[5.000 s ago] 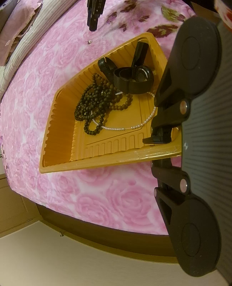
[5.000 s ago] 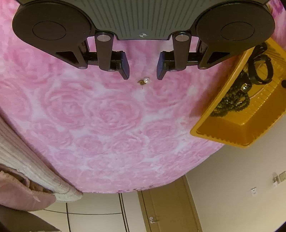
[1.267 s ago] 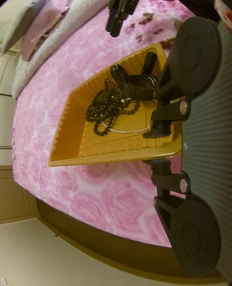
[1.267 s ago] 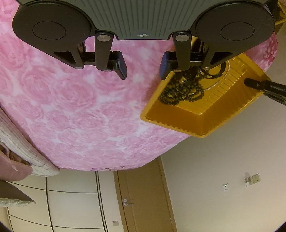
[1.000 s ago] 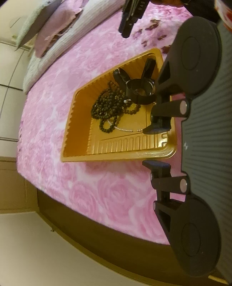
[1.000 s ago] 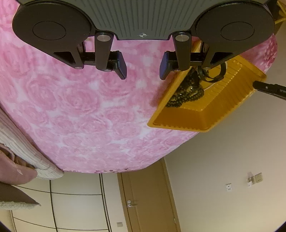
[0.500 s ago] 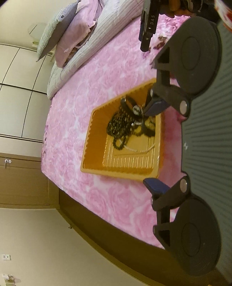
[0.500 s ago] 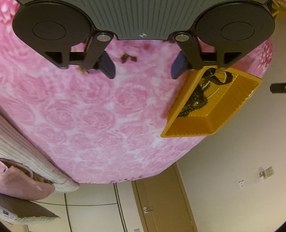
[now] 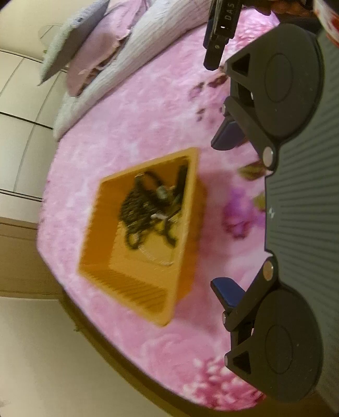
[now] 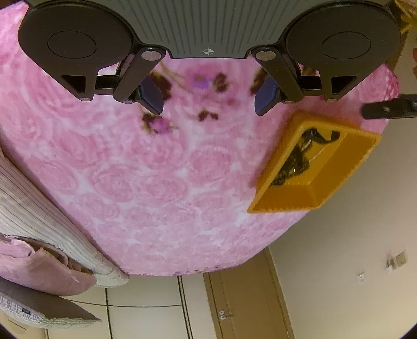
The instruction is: Organize jewelry
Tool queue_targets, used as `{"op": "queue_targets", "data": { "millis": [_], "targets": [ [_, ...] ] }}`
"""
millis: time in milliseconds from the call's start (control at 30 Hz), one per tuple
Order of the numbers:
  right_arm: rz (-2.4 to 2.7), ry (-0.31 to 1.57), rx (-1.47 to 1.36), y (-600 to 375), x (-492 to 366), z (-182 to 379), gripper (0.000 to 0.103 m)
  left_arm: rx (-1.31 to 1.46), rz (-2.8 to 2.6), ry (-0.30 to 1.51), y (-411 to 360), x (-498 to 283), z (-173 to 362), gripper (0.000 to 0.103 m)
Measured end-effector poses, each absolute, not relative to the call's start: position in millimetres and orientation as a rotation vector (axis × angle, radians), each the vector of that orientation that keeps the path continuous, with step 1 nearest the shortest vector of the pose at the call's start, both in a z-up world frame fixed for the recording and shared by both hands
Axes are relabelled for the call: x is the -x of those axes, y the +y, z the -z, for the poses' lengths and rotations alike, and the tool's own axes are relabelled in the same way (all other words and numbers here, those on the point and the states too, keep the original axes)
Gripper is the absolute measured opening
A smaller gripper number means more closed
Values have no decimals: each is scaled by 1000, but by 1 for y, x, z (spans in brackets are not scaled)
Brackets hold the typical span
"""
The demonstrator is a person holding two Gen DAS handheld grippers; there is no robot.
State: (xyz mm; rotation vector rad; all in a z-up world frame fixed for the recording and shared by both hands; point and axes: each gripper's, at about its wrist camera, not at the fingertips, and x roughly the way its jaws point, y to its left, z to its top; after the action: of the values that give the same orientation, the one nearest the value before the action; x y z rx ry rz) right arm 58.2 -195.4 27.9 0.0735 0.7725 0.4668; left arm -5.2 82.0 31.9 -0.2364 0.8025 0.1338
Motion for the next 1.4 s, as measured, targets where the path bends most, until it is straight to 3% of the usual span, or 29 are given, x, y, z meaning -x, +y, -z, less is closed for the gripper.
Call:
{"op": "queue_targets", "data": {
  "millis": [367,1400],
  "targets": [
    [-439,820,28,-187,-32,-24,77,201,-141,872,47,3,-18,103],
    [-406,898,-24,-194,-33,-13,77,112,-142,885,13,-1,-6,103]
  ]
}}
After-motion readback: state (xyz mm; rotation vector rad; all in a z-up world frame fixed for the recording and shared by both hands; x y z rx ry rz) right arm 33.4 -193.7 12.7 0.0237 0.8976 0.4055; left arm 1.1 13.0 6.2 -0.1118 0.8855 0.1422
